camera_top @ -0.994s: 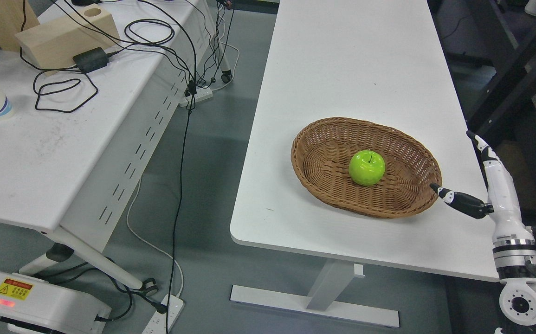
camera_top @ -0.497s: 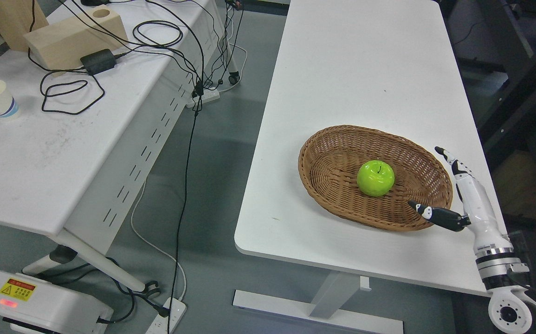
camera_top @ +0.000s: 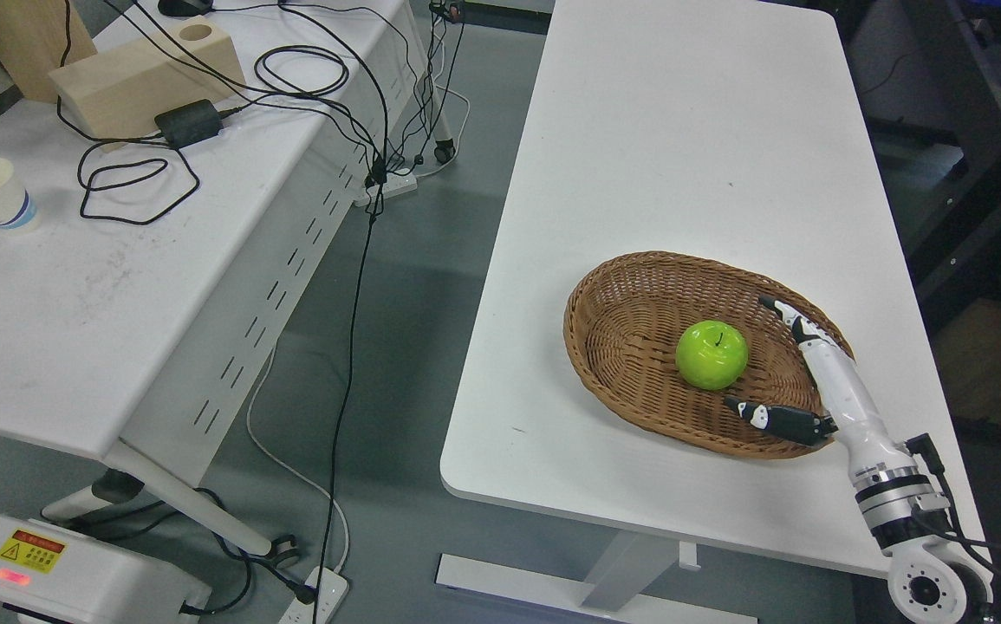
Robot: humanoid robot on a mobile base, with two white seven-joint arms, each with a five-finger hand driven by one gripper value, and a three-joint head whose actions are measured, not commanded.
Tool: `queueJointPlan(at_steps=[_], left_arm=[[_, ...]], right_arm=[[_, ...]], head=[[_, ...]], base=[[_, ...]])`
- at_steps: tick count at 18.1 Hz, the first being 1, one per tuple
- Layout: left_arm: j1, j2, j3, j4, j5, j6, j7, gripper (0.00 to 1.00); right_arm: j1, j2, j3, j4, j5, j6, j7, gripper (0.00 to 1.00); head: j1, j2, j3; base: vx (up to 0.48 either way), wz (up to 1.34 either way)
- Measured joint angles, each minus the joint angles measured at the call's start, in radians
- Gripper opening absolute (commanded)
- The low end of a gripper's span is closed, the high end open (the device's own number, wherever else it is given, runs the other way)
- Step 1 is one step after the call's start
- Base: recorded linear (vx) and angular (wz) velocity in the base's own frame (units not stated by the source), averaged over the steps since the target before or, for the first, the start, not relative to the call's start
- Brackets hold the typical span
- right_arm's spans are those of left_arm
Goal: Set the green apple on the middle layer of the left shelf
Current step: 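Reach the right hand into the basket toward the green apple, then close the right hand fingers around the green apple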
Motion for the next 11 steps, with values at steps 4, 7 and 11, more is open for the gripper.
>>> queueJointPlan(at_steps=[4, 7, 11], left_arm=[[0.0, 0.0, 0.0, 0.0, 0.0, 0.0, 0.0, 1.0], [0.0, 0.0, 0.0, 0.0, 0.0, 0.0, 0.0, 1.0], [0.0, 0.0, 0.0, 0.0, 0.0, 0.0, 0.0, 1.0]], right_arm=[[0.008, 0.004, 0.033, 0.0, 0.003, -0.017, 0.007, 0.95], [0.002, 0.02, 0.066, 0.0, 0.023, -0.019, 0.008, 0.95], [-0.009, 0.065, 0.098, 0.0, 0.076, -0.019, 0.013, 0.95]], head=[[0.0, 0.0, 0.0], [0.0, 0.0, 0.0], [0.0, 0.0, 0.0]], base=[[0.02, 0.0], [0.009, 0.0], [0.005, 0.0]])
